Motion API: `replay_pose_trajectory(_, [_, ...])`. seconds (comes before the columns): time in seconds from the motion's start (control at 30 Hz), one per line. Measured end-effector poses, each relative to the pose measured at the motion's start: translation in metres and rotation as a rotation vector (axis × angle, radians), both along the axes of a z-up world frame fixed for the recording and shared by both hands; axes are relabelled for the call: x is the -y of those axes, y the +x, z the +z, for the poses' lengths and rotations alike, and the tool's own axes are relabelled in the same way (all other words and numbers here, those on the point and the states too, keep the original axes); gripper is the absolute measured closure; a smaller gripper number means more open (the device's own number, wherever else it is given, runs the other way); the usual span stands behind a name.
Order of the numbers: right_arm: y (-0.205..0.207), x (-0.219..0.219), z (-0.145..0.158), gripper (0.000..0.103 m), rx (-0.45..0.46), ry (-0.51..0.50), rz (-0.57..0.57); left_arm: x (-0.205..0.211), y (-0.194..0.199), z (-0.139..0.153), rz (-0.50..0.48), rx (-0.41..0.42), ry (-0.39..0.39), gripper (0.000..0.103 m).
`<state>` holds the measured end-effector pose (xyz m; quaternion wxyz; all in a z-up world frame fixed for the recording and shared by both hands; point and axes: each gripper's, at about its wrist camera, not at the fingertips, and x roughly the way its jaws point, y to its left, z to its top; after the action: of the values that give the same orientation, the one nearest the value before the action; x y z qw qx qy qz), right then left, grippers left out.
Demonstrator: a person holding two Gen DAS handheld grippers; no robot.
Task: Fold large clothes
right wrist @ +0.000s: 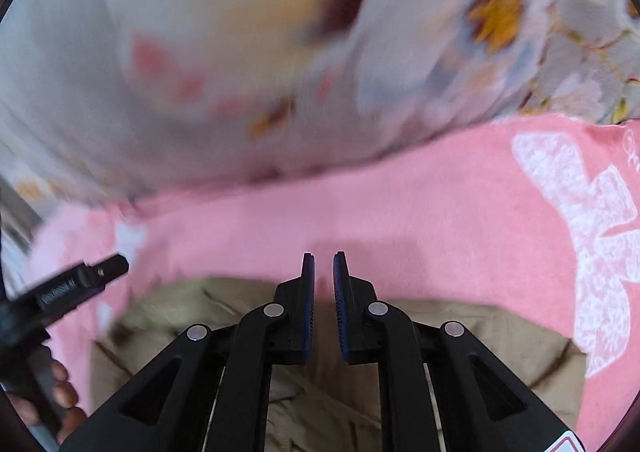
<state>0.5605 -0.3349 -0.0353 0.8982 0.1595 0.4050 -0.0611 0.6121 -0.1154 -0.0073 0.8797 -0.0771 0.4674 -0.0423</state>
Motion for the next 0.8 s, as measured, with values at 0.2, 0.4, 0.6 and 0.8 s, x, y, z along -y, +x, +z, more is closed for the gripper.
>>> replay_pose_trajectory(0.2, [-0.048,-0.022,-0.032,0.102,-0.071,-0.114,0.151,0.009,-0.035,-0.049,-0.156,-0.059,0.126,0.063])
replay_pose_trajectory(0.4, [-0.074,-0.02,-0.053,0.103,-0.074,-0.235,0.133,0.017,-0.071,-0.071,-0.205,0.034,0.29,0.063])
replay_pose_trajectory(0.6, [-0.074,-0.023,-0.07,0.103,-0.04,-0.258,0.107,0.025,-0.088,-0.081,-0.185,0.136,0.366,0.063])
replay_pose_trajectory(0.8, [-0.075,-0.027,-0.072,0.103,-0.025,-0.291,0.095,0.027,-0.087,-0.084,-0.167,0.18,0.393,0.063])
